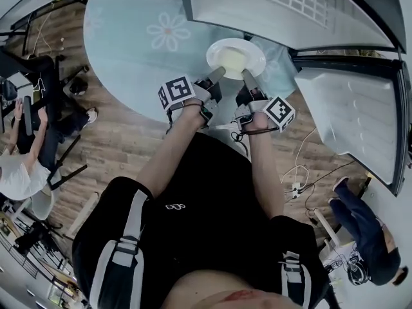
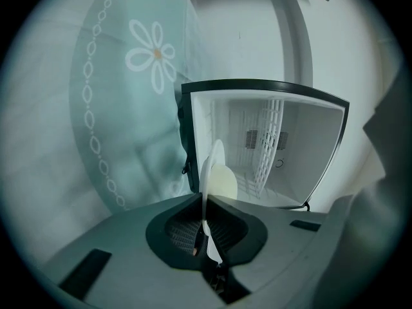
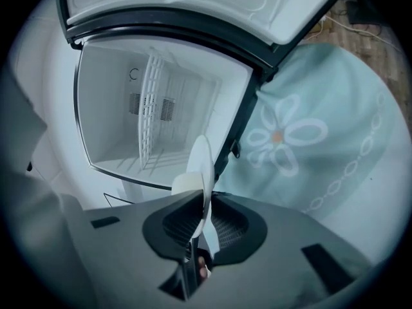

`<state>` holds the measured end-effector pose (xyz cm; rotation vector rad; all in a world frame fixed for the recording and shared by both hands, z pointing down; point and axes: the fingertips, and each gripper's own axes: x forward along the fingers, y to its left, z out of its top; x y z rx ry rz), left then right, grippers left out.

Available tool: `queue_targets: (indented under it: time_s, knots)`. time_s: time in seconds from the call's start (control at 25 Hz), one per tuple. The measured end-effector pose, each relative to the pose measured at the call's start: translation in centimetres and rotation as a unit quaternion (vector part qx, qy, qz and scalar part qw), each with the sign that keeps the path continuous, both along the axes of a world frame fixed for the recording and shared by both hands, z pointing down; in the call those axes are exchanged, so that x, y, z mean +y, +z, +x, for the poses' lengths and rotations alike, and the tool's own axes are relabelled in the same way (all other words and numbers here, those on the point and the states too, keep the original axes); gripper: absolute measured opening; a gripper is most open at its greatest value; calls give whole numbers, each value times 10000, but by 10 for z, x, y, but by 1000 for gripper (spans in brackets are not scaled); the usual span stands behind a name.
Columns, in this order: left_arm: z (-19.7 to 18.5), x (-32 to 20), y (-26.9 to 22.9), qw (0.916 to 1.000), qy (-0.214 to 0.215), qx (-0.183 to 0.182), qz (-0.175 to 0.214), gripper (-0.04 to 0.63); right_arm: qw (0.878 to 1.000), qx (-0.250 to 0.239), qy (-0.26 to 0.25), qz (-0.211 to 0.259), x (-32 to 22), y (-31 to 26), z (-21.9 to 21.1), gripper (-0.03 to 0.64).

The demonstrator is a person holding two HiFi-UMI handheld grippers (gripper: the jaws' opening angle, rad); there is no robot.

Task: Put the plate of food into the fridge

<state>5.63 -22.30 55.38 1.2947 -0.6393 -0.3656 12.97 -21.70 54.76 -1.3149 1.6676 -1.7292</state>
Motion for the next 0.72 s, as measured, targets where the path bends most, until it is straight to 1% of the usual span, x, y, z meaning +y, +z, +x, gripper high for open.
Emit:
queue_targets:
  time_s: [0.16, 0.36, 0.72]
  knots:
    - [-1, -17, -4, 9999, 125, 67, 18, 21, 9998, 13, 166, 75, -16, -7, -3, 40]
    - [8, -42, -13, 9993, 304, 7, 235, 21, 9990, 146, 383, 154, -36, -12, 7, 40]
    - [5, -111, 0, 9992, 249, 11, 322, 21, 9983, 386, 410, 147, -106, 2, 7, 40]
